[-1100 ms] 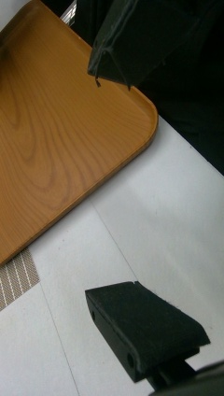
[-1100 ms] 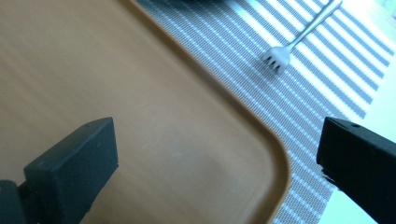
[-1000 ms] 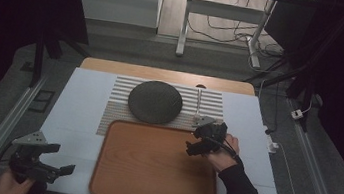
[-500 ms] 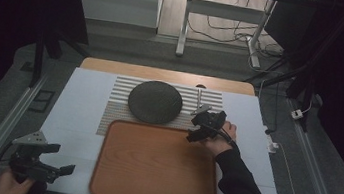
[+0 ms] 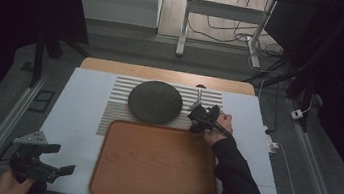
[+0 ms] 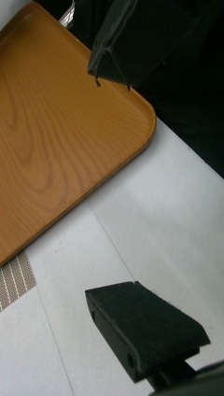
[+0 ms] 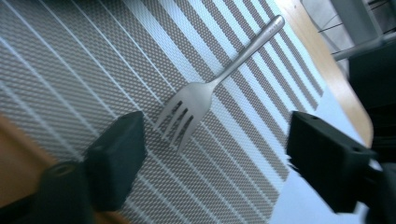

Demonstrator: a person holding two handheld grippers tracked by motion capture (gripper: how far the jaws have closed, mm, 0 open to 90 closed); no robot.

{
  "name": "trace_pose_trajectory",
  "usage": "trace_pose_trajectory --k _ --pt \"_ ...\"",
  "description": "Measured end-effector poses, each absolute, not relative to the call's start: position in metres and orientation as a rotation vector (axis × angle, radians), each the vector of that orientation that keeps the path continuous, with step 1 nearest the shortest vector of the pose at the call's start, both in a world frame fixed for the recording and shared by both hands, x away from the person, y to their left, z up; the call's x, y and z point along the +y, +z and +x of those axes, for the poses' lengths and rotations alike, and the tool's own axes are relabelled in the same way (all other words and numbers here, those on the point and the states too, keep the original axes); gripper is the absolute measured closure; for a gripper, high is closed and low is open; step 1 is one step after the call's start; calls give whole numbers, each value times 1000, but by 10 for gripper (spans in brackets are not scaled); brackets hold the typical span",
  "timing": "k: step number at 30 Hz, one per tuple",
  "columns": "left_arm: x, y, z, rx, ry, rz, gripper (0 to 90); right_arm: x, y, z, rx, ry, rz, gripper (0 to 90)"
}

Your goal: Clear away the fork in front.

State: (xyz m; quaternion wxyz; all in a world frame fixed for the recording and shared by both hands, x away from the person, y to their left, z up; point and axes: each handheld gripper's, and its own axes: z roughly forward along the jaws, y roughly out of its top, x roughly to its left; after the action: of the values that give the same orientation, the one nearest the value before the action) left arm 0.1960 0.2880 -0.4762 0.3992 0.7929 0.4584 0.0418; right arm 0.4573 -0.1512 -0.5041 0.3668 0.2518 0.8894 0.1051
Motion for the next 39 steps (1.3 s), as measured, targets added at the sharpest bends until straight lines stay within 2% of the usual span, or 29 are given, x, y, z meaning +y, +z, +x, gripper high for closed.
trace_pose_trajectory --k 2,3,4,9,12,23,39 --pt "288 -476 196 1159 105 2009 0 -148 -511 459 2292 210 575 398" --pt "288 -476 196 1159 105 2009 0 -148 -511 459 2292 210 575 398" --pt "288 -476 196 1159 105 2010 0 -145 -514 458 2293 193 523 488" --pt "287 -476 196 1158 105 2016 0 -137 -522 456 2305 103 376 773" --pt "285 -476 196 1156 110 2027 0 -134 -527 454 2263 42 281 878" --pt "277 -473 197 1102 116 2036 0 -147 -507 443 2276 99 297 892" --pt "252 -471 216 991 38 2023 0 -176 -460 384 2360 441 481 892"
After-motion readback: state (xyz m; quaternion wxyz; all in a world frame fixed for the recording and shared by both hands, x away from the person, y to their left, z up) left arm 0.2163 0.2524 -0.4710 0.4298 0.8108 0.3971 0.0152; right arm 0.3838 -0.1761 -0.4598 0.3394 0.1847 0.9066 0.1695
